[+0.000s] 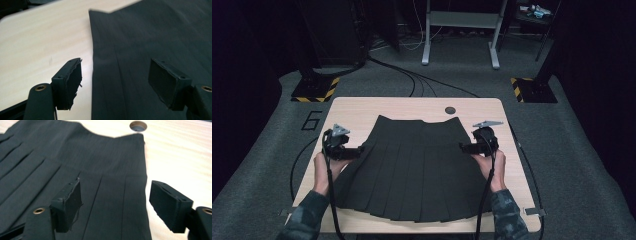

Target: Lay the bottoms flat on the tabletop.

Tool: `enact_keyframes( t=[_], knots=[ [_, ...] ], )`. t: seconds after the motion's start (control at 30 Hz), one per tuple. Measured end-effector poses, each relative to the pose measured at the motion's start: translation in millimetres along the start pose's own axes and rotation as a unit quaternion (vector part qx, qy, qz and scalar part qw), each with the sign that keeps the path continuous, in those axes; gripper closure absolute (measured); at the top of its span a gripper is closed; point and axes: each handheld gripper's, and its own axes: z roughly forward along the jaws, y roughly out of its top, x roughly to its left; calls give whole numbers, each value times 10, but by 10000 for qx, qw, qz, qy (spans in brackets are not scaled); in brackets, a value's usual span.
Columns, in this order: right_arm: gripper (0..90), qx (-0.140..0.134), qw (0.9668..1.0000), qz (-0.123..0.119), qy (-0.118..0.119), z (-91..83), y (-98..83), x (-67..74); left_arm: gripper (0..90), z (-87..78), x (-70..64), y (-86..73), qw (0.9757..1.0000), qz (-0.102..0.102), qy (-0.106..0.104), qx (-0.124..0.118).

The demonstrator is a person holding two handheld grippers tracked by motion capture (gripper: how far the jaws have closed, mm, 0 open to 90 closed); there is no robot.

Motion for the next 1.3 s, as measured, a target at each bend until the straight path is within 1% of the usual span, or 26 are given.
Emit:
enact_keyframes(
  t=[0.03,0.1,0.17,0.2,0.23,0.27,0.3,0.33,0.37,0.4,0.47,0.5,0.53,0.63,0.7,0.73,0.77,0.8,0.83,0.9,0.97,1.03,1.07,1.13,1.17,1.3],
  knots=[
    [234,-1,10000,-49,-20,-31,-71,6,282,-37,-8,-115,9999,-15,-83,88],
    [231,13,10000,-40,-4,-94,-247,23,310,-81,-34,-285,9997,19,-130,198],
    [236,60,10000,-10,-74,-125,-391,41,404,-111,-83,-497,9991,79,-188,370],
    [238,137,9999,-32,-87,-130,-495,49,428,-112,-104,-570,9991,69,-177,388],
    [240,164,9998,-36,-94,-124,-558,54,451,-115,-122,-682,9986,84,-130,511],
    [241,262,9996,-27,-136,-110,-665,67,456,-109,-122,-748,9981,24,-175,596],
    [241,320,9994,-9,-160,-96,-729,75,468,-96,-118,-851,9976,-38,-119,683],
    [241,375,9991,23,-197,-70,-826,79,499,-82,-110,-909,9973,-75,-104,726],
    [239,391,9991,40,-180,-55,-879,71,531,-67,-98,-977,9967,-180,-186,772],
    [238,421,9989,106,-155,-38,-940,62,591,-56,-91,-1042,9964,-237,-232,781],
    [252,417,9987,226,-172,-20,-1042,51,717,-94,-117,-1083,9975,-285,-260,586],
    [253,392,9987,244,-200,-18,-1077,54,738,-121,-141,-1081,9976,-265,-310,559],
    [252,406,9987,211,-205,-13,-1108,55,754,-135,-167,-1084,9981,-197,-295,505],
    [243,477,9983,202,-258,-24,-1183,43,758,-196,-271,-1095,9975,-31,-504,498],
    [234,471,9981,248,-320,-70,-1211,28,728,-228,-318,-1107,9966,-107,-666,468],
    [229,445,9982,237,-337,-89,-1220,18,714,-262,-326,-1114,9946,-257,-916,411],
    [224,427,9980,283,-371,-131,-1234,5,695,-294,-329,-1110,9941,-294,-958,418],
    [216,423,9980,293,-359,-162,-1243,-7,666,-349,-339,-1101,9949,-268,-901,378],
    [206,363,9981,309,-381,-215,-1254,-26,621,-388,-340,-1093,9948,-302,-925,301],
    [171,236,9984,318,-409,-312,-1271,-37,500,-464,-339,-1067,9967,-339,-709,212],
    [145,162,9985,290,-432,-409,-1283,-25,363,-514,-316,-1043,9974,-367,-597,153],
    [98,50,9988,244,-425,-487,-1292,-6,264,-526,-310,-1036,9982,-398,-448,89],
    [51,55,9989,245,-404,-525,-1296,17,237,-519,-293,-1032,9983,-358,-447,134],
    [14,77,9993,177,-324,-546,-1309,53,182,-492,-284,-1042,9986,-349,-376,134],
    [0,115,9995,144,-273,-539,-1318,70,167,-473,-285,-1049,9985,-398,-338,164],
    [0,291,9994,79,-179,-471,-1388,84,100,-398,-299,-1094,9987,-369,-220,285]
  ],
)
